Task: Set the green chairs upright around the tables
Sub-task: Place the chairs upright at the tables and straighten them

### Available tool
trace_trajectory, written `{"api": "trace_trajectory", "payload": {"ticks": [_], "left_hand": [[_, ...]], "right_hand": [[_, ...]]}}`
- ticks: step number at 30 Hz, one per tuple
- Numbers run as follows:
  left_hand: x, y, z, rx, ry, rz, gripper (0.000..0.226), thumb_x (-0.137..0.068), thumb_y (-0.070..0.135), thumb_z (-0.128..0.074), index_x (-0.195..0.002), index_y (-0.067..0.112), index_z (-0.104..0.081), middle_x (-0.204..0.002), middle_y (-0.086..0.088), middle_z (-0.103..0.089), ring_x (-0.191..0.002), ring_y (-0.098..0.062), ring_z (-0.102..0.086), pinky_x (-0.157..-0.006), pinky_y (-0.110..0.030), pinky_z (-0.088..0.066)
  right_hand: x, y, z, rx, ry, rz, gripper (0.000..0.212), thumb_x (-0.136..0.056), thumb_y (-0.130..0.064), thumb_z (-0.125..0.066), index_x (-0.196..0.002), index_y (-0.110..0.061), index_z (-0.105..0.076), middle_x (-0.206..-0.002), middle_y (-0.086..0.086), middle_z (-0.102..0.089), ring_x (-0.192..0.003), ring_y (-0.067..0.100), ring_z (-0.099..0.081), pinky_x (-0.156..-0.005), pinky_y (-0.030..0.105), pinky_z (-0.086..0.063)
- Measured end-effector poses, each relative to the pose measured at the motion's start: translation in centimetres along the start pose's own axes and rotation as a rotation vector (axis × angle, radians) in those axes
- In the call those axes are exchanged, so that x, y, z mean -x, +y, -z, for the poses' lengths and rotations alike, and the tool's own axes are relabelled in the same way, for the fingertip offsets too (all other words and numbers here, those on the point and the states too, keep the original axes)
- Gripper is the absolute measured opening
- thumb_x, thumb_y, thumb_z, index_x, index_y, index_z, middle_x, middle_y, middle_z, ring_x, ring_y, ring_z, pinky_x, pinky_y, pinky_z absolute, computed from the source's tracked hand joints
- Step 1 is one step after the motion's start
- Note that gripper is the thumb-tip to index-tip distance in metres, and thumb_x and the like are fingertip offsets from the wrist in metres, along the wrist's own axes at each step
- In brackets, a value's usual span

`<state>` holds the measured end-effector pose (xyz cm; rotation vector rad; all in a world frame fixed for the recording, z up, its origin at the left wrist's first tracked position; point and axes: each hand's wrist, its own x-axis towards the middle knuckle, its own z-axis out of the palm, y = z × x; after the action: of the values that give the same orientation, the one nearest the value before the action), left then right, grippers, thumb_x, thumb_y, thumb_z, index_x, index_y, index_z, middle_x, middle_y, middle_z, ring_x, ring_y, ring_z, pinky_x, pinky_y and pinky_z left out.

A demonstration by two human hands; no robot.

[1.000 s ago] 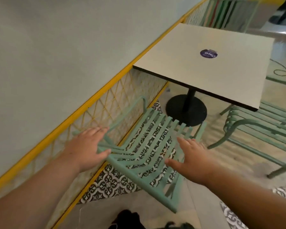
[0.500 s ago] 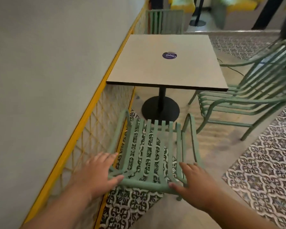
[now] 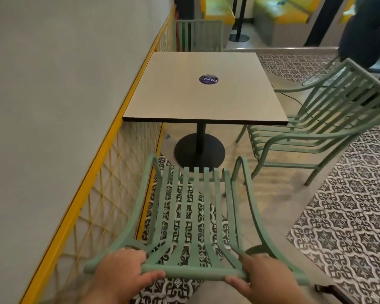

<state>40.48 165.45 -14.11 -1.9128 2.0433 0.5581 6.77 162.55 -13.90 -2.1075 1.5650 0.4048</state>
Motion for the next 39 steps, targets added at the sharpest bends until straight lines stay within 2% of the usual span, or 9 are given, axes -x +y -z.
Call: {"api": "trace_trajectory", "payload": {"ticks": [3, 6, 13, 17, 23, 26, 30, 35, 39], "left_hand": [[-0.3, -0.2, -0.1, 0.012, 0.038, 0.0, 0.1, -0.061, 0.108, -0.013, -0.081, 0.023, -0.061, -0.079, 0.011, -0.062, -0.071, -0.001, -0.059, -0.058, -0.019, -0.045], [-0.6, -0.4, -0.3, -0.004, 0.094, -0.003, 0.097, -0.063, 0.106, -0.009, -0.079, 0.025, -0.06, -0.075, 0.009, -0.061, -0.067, -0.002, -0.058, -0.06, -0.022, -0.053], [-2.1, -0.7, 0.1, -0.042, 0.16, -0.009, 0.093, -0.065, 0.105, -0.005, -0.073, 0.027, -0.055, -0.068, 0.006, -0.059, -0.06, -0.002, -0.055, -0.058, -0.028, -0.057], [-3.2, -0.8, 0.5, -0.073, 0.192, -0.013, 0.094, -0.063, 0.104, -0.001, -0.072, 0.027, -0.054, -0.067, 0.006, -0.058, -0.059, -0.002, -0.055, -0.054, -0.026, -0.052], [-5.0, -0.9, 1.1, -0.068, 0.205, -0.022, 0.091, -0.064, 0.103, -0.002, -0.071, 0.029, -0.053, -0.065, 0.007, -0.058, -0.057, -0.002, -0.055, -0.049, -0.024, -0.047], [-5.8, -1.0, 1.6, -0.084, 0.22, -0.021, 0.094, -0.062, 0.103, 0.001, -0.071, 0.028, -0.054, -0.065, 0.007, -0.058, -0.058, -0.003, -0.055, -0.049, -0.025, -0.047], [-7.1, -1.0, 2.2, -0.087, 0.221, -0.02, 0.096, -0.06, 0.104, 0.002, -0.071, 0.026, -0.054, -0.065, 0.008, -0.058, -0.058, -0.004, -0.054, -0.046, -0.025, -0.038], [-8.5, -1.4, 2.7, -0.081, 0.225, -0.013, 0.093, -0.062, 0.104, 0.0, -0.07, 0.027, -0.053, -0.064, 0.008, -0.058, -0.058, -0.004, -0.055, -0.049, -0.026, -0.046], [-9.8, -1.5, 3.4, -0.09, 0.223, -0.011, 0.089, -0.066, 0.103, -0.006, -0.07, 0.028, -0.052, -0.064, 0.008, -0.058, -0.057, -0.004, -0.055, -0.048, -0.026, -0.043]], "right_hand": [[-0.5, 0.2, -0.1, 0.039, 0.036, 0.01, 0.131, -0.048, -0.106, 0.005, -0.135, -0.033, -0.059, -0.095, -0.009, -0.064, -0.093, 0.013, -0.065, -0.077, 0.029, -0.053], [-0.8, 0.4, -0.4, 0.073, 0.082, -0.001, 0.118, -0.054, -0.107, 0.003, -0.108, -0.028, -0.066, -0.081, -0.004, -0.062, -0.077, 0.01, -0.063, -0.068, 0.031, -0.055], [-2.1, 0.8, 0.0, 0.125, 0.114, -0.022, 0.09, -0.068, -0.105, -0.013, -0.081, -0.029, -0.059, -0.072, -0.006, -0.062, -0.065, 0.008, -0.061, -0.064, 0.033, -0.059], [-3.0, 0.8, 0.7, 0.13, 0.112, -0.032, 0.083, -0.072, -0.103, -0.019, -0.08, -0.029, -0.058, -0.072, -0.006, -0.062, -0.064, 0.007, -0.061, -0.063, 0.032, -0.059], [-4.4, 1.1, 1.9, 0.137, 0.1, -0.009, 0.081, -0.073, -0.103, -0.018, -0.082, -0.031, -0.054, -0.072, -0.008, -0.06, -0.064, 0.007, -0.06, -0.064, 0.031, -0.06], [-5.2, 1.5, 2.2, 0.142, 0.113, -0.004, 0.084, -0.07, -0.104, -0.014, -0.08, -0.031, -0.054, -0.071, -0.007, -0.06, -0.063, 0.007, -0.06, -0.062, 0.03, -0.06], [-6.6, 1.8, 2.7, 0.134, 0.12, -0.005, 0.09, -0.063, -0.105, -0.006, -0.079, -0.032, -0.055, -0.07, -0.007, -0.062, -0.061, 0.006, -0.061, -0.06, 0.029, -0.06], [-7.8, 1.9, 3.8, 0.131, 0.081, -0.015, 0.082, -0.071, -0.101, -0.018, -0.081, -0.03, -0.058, -0.073, -0.007, -0.063, -0.064, 0.007, -0.063, -0.061, 0.028, -0.06], [-9.0, 2.0, 4.5, 0.137, 0.092, -0.014, 0.088, -0.065, -0.102, -0.012, -0.081, -0.029, -0.058, -0.072, -0.007, -0.063, -0.064, 0.008, -0.063, -0.062, 0.029, -0.061]]}}
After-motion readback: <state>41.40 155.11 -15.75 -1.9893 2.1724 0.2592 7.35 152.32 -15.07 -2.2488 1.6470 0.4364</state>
